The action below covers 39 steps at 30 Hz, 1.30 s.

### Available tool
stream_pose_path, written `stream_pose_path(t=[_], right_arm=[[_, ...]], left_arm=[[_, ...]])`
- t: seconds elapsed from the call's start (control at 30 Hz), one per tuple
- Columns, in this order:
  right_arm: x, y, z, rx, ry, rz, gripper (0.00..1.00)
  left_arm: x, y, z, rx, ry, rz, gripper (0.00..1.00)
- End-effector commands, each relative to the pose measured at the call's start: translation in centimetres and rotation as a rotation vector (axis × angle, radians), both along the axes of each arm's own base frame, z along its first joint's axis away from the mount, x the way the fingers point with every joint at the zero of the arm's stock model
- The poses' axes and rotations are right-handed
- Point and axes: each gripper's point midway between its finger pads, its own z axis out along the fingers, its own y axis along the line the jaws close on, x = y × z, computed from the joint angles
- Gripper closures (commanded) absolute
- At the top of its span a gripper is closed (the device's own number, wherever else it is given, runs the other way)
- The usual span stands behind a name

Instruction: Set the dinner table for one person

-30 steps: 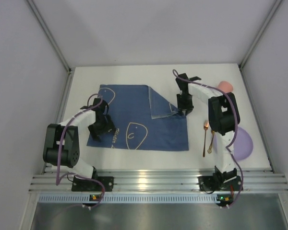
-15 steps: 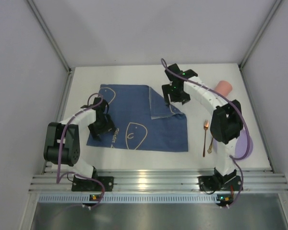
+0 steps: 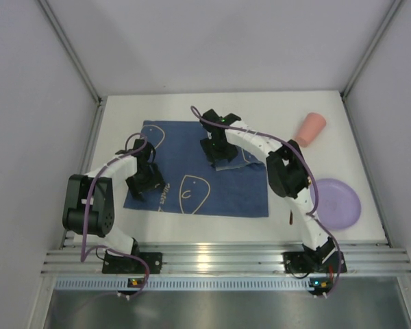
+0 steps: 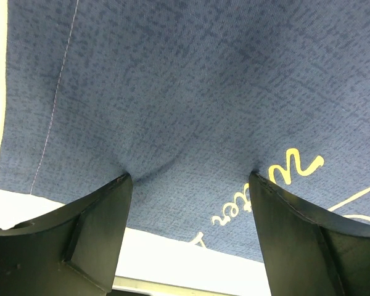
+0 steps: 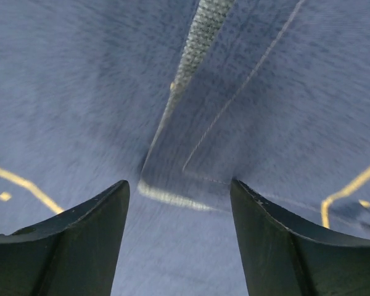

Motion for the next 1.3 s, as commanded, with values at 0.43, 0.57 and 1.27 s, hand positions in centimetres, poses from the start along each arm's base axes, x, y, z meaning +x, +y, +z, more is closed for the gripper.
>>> stream_pose_path(t=[0.43, 0.57, 1.27], right_arm=[[1.1, -0.9, -0.8, -0.074, -0.072, -0.010, 0.94], [1.4, -2.0, 0.3, -0.084, -0.085, -0.029, 0.99], [13.7, -22.2, 9.3, -0.138, -0.296, -0.530, 0.18]], left_arm=[[1.3, 0.2, -1.0, 0.012, -0.013, -0.061, 0.21], [1.5, 0.4, -1.3, 0.016, -0.005, -0.063, 0.21], [1.4, -0.5, -1.3, -0.040, 0.017, -0.047, 0.23]])
